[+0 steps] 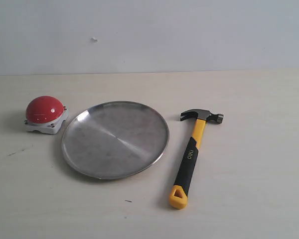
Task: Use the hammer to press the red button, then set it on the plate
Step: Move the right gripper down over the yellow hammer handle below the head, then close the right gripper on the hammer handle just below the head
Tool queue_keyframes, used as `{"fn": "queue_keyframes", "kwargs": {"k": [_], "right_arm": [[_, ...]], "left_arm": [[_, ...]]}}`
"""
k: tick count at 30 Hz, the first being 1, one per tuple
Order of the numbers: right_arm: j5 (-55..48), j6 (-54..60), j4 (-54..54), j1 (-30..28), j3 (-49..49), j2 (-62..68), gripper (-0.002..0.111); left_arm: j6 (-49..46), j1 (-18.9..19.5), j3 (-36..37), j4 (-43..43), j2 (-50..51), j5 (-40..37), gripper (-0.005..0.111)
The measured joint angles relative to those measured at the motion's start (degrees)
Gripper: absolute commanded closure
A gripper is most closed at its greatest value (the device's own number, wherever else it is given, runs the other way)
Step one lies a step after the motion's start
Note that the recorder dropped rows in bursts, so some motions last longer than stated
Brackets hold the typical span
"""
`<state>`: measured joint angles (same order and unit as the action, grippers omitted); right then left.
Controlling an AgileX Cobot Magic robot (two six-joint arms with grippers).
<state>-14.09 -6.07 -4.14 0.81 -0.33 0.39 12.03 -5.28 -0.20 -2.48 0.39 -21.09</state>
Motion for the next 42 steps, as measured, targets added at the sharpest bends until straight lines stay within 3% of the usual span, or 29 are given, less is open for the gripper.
{"fn": "queue_keyframes", "kwargs": {"k": [13,15,19,22,24,26,28,31,35,42], "right_arm": [[30.28,-6.27,13.21,0.0,-0.18,-0.1,0.108],[30.17,-7.5,14.25,0.0,-4.8,2.65,0.108],[23.5,-4.45,14.8,0.0,-22.25,23.33,0.108],[4.05,-0.43,14.8,0.0,-43.77,47.5,0.108],[-15.61,0.11,16.37,0.0,-58.54,65.86,0.108],[-32.45,1.06,20.93,0.52,-68.0,78.44,0.108],[-41.01,0.11,22.17,4.05,-72.09,87.68,0.108],[-42.4,-11.01,17.88,12.65,-75.47,97.19,0.108],[-41.29,-23.23,12.95,18.25,-80.36,105.59,0.107],[-35.61,-26.09,10.36,18.48,-81.69,113.94,0.075]], "left_arm": [[0.0,0.0,0.0,0.0,0.0,0.0,0.107],[0.0,0.0,0.0,0.0,0.0,0.0,0.107],[0.0,0.0,0.0,0.0,0.0,0.0,0.107],[0.0,0.0,0.0,0.0,0.0,0.0,0.107],[0.0,0.0,0.0,0.0,0.0,0.0,0.107],[0.0,0.0,0.0,0.0,0.0,0.0,0.107],[0.0,0.0,0.0,0.0,0.0,0.0,0.107],[0.0,0.0,0.0,0.0,0.0,0.0,0.107],[0.0,0.0,0.0,0.0,0.0,0.0,0.107],[0.0,0.0,0.0,0.0,0.0,0.0,0.107]]}}
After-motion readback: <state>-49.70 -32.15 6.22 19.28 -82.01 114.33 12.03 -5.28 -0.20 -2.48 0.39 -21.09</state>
